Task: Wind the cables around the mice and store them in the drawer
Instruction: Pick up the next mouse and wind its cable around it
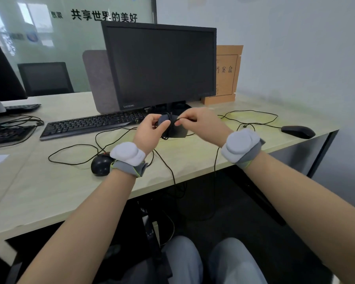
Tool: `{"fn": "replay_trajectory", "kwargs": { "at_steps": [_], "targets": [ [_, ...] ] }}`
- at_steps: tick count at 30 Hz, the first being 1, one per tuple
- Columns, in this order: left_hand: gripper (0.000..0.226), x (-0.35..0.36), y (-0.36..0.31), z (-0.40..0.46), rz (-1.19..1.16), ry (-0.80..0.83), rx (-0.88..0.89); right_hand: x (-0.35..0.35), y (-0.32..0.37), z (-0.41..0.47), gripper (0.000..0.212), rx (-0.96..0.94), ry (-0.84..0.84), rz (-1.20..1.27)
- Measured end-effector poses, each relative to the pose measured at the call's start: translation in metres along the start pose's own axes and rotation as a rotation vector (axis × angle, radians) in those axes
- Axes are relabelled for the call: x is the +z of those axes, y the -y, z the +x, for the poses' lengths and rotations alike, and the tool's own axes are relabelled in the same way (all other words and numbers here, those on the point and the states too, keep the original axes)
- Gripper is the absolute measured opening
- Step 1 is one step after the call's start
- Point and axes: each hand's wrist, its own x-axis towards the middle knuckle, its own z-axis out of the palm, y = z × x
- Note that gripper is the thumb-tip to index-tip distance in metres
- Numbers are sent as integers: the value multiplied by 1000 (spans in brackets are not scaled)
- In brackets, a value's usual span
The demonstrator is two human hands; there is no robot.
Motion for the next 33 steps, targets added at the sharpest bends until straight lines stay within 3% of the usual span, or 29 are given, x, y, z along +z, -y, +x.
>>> {"fn": "replay_trajectory", "kwargs": {
  "at_steps": [4, 7, 11, 16, 20, 23, 27, 30, 33],
  "targets": [
    [34, 3, -5, -7, 112, 181, 94, -18, -6, 10, 4, -34, -57, 7],
    [33, 6, -3, -13, 25, 318, 100, -24, -12, 12, 11, -67, -13, 15],
    [32, 8, -1, -23, -377, 442, -3, -30, -22, 13, 5, -72, 79, 62],
    [30, 10, -8, -27, -977, 574, -176, -24, -43, 8, 16, 19, 104, 140],
    [31, 12, -17, -17, -1235, 392, -210, 11, -50, -8, 16, 77, 204, -62],
    [27, 20, -23, -10, -1087, 177, -185, 31, -41, -17, 17, 37, 192, -81],
    [21, 23, -20, -6, -895, -104, -132, 42, -31, -26, 15, 7, -85, -157],
    [15, 22, -18, -5, -835, -221, -152, 47, -26, -30, 20, 7, -42, -178],
    [17, 22, -17, -5, -818, -230, -208, 49, -24, -26, 26, 17, 29, -278]
  ]
}}
